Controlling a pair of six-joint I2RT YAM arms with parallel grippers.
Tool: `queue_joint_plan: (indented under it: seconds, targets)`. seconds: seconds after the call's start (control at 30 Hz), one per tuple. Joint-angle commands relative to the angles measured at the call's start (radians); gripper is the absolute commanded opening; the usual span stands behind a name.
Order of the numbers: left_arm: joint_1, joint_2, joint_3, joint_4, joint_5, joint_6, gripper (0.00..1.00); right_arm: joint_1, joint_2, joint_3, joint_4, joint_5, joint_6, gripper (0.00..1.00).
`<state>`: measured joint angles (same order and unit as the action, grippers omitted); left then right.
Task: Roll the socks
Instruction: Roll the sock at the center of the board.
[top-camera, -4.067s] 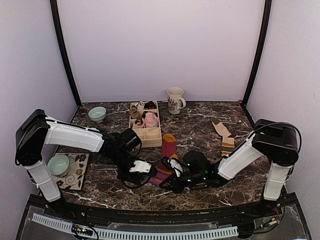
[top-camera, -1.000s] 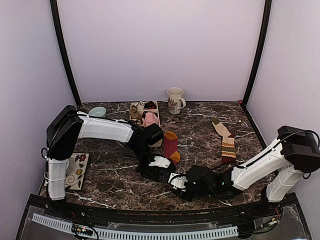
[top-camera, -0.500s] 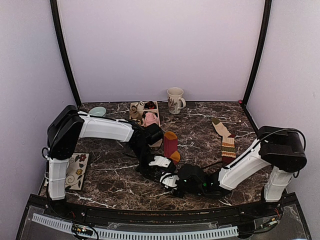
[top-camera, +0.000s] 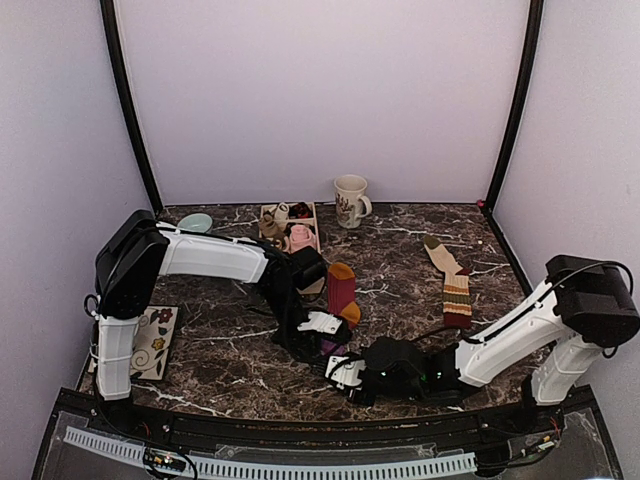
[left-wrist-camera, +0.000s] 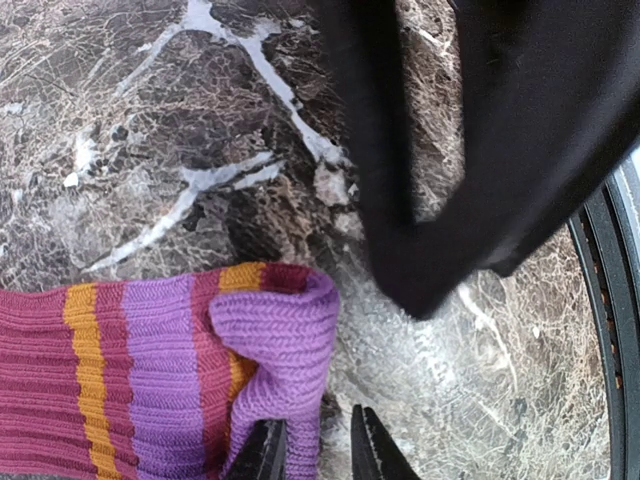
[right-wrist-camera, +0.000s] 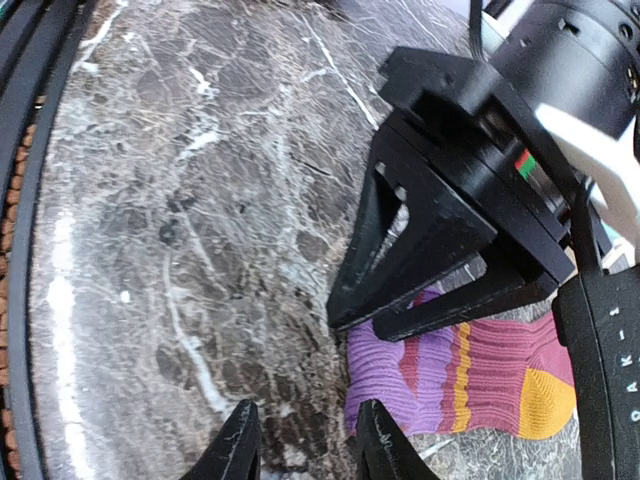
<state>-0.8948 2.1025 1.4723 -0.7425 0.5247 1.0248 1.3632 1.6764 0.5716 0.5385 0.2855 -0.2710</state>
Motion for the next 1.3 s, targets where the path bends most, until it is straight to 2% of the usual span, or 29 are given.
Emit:
queue_joint_plan:
  seconds: [0.0,0.27,0.47,0.67,0.87,1.13,1.27]
  targets:
    - [-0.006,0.073,-0.031,-0.072,-0.051,-0.009,0.26,0.023,-0.023,0.017,-0.04,0.012,-0.022,0.33]
    - [-0.006,0.074,-0.034,-0.071,-0.043,-0.015,0.26,-0.057,0.094,0.069,0.096,-0.018,-0.074,0.29]
    - [-0.005,0.081,-0.024,-0.083,-0.045,-0.011,0.26,-0.067,0.154,0.1,0.129,-0.028,-0.11,0.3]
    - [-0.003,0.081,-0.027,-0.087,-0.047,-0.006,0.26,-0.086,0.182,0.069,0.148,-0.041,-0.066,0.31]
    - [0.002,0.084,-0.027,-0.093,-0.053,-0.002,0.26,-0.079,0.154,0.002,0.133,-0.044,0.002,0.31]
    - [0.008,0.084,-0.016,-0.092,-0.053,-0.005,0.26,-0.049,-0.016,-0.128,0.027,-0.007,0.085,0.31]
    - [0.01,0.086,-0.02,-0.092,-0.051,-0.003,0.27,-0.041,-0.074,-0.124,0.019,0.021,0.066,0.31]
